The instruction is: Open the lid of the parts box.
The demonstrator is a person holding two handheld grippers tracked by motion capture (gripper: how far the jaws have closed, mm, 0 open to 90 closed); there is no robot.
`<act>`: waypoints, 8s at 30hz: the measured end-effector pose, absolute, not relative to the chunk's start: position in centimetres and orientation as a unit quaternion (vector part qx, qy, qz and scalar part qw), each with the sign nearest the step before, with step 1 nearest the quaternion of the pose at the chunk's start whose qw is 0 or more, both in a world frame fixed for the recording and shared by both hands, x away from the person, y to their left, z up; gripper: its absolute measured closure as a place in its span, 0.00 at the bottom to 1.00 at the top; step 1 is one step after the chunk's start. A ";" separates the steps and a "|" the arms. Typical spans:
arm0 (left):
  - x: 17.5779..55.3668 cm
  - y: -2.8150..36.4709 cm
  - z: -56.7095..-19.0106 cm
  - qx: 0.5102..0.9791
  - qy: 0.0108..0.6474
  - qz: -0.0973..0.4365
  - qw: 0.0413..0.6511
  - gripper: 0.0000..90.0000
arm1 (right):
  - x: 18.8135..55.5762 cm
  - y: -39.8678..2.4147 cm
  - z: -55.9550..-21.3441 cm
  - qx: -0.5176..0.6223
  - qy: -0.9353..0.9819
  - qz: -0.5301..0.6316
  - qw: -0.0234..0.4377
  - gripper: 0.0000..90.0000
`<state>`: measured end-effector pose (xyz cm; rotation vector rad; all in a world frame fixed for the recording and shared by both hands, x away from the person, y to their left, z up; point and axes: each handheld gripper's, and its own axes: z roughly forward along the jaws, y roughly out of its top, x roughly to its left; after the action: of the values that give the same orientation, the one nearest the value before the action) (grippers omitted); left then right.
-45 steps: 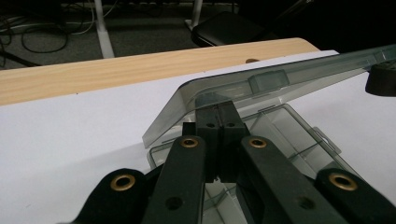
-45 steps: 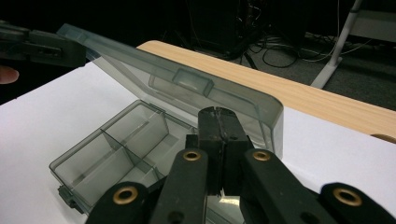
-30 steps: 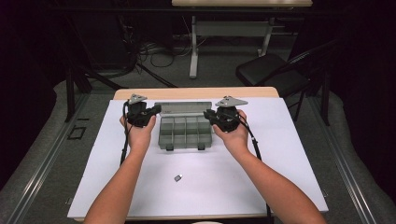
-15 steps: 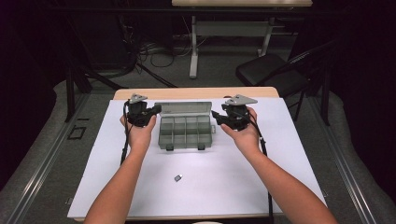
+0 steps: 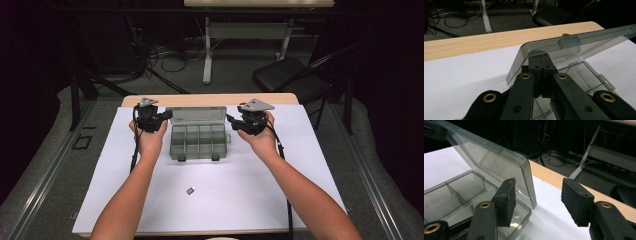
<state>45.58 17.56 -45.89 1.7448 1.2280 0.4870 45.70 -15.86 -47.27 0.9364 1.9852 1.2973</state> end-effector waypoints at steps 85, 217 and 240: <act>43.4 17.3 -52.8 0.756 0.491 0.183 0.393 0.58 | 49.5 -13.4 -54.6 0.370 0.748 0.467 0.293 0.93; 42.9 16.5 -56.7 0.765 0.503 0.186 0.358 0.71 | 54.0 -11.8 -53.8 0.593 0.672 0.412 0.163 0.98; 42.9 16.6 -56.7 0.765 0.502 0.185 0.360 0.71 | 53.9 -11.7 -54.2 0.599 0.677 0.395 0.161 0.99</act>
<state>42.93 16.60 -56.70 1.9713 1.2934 0.4768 53.90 -11.74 -54.25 1.7119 1.9335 1.1291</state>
